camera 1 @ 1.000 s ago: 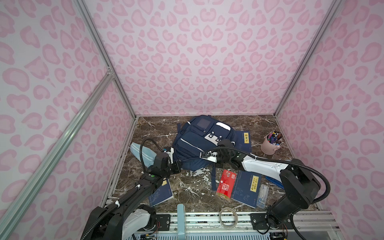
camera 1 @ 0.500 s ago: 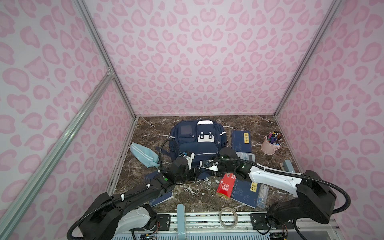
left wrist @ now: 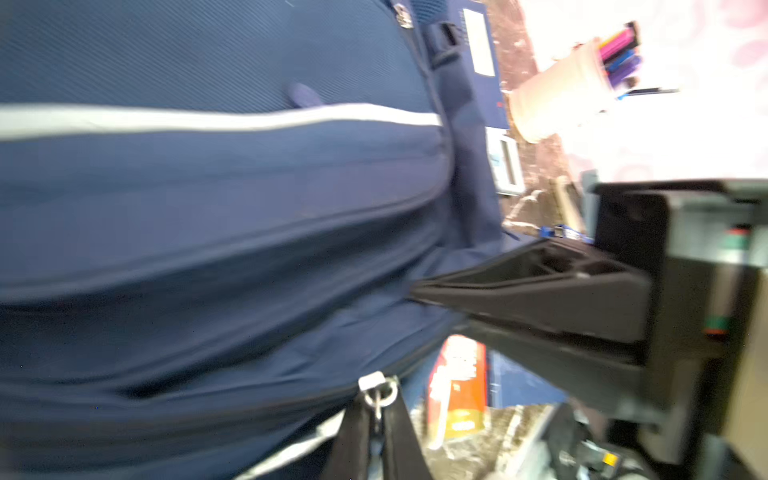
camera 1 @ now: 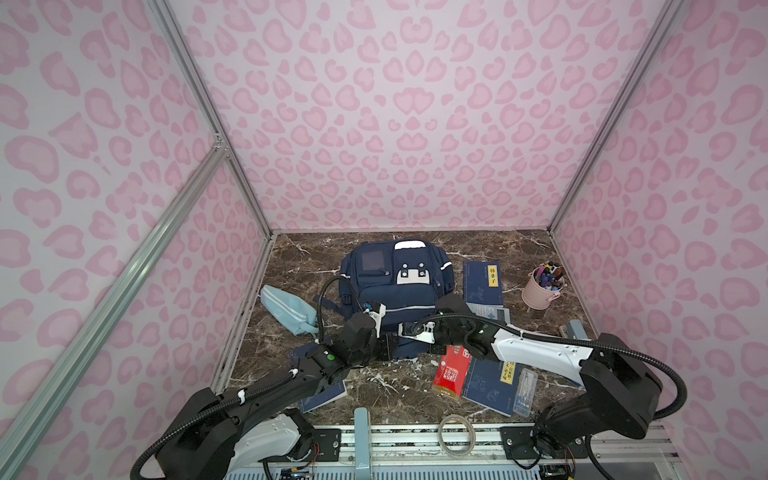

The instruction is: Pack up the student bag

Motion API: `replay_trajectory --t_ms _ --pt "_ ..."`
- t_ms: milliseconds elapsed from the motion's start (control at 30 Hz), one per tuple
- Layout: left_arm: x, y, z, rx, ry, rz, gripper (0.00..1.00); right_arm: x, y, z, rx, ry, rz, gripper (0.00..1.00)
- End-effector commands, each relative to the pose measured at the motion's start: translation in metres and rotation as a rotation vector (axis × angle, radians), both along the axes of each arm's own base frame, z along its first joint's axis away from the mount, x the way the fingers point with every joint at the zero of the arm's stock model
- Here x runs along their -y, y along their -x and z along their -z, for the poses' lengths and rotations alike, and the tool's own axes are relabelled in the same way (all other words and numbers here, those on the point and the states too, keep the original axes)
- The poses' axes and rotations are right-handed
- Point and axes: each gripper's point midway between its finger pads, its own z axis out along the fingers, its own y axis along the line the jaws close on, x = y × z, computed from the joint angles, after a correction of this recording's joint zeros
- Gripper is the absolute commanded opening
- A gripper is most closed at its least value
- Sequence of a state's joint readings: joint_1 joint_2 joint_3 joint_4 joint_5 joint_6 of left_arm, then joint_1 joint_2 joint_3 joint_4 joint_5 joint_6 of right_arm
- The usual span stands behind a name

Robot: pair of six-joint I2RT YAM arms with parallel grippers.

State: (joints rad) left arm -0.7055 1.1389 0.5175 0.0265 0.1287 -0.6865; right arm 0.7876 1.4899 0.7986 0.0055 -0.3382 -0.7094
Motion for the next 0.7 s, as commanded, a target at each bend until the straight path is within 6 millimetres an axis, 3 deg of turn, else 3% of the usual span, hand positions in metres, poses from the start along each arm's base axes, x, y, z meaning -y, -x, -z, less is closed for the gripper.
replay_trajectory --t_ms 0,133,233,333,433,467,500,567,667 --pt "-0.044 -0.016 0.022 -0.021 -0.093 -0.116 0.04 0.012 0.000 0.001 0.006 0.037 0.003 0.00" --pt "-0.099 -0.041 0.018 0.001 -0.133 -0.275 0.04 0.026 -0.007 -0.004 -0.019 -0.006 0.024 0.00" --pt "-0.109 -0.049 0.006 0.027 -0.127 -0.295 0.04 0.047 -0.025 -0.004 0.015 0.003 0.095 0.00" --pt "-0.084 -0.040 -0.002 0.007 -0.034 -0.206 0.04 0.074 -0.058 -0.010 0.053 -0.012 0.237 0.00" --pt "-0.051 -0.025 -0.015 0.037 -0.018 -0.115 0.04 0.073 -0.063 -0.020 0.061 -0.063 0.224 0.00" --pt "-0.042 -0.020 -0.017 0.041 -0.025 -0.091 0.04 0.072 -0.063 -0.019 0.071 -0.052 0.223 0.06" --pt "-0.032 -0.014 -0.019 0.040 -0.020 -0.060 0.04 0.076 -0.069 -0.017 0.086 -0.029 0.256 0.21" --pt "-0.016 -0.007 -0.022 0.036 0.024 -0.018 0.04 0.084 -0.079 -0.018 0.086 0.003 0.370 0.35" --pt "-0.002 0.000 -0.028 0.038 0.080 0.015 0.04 0.068 -0.056 -0.032 0.002 -0.089 0.334 0.54"
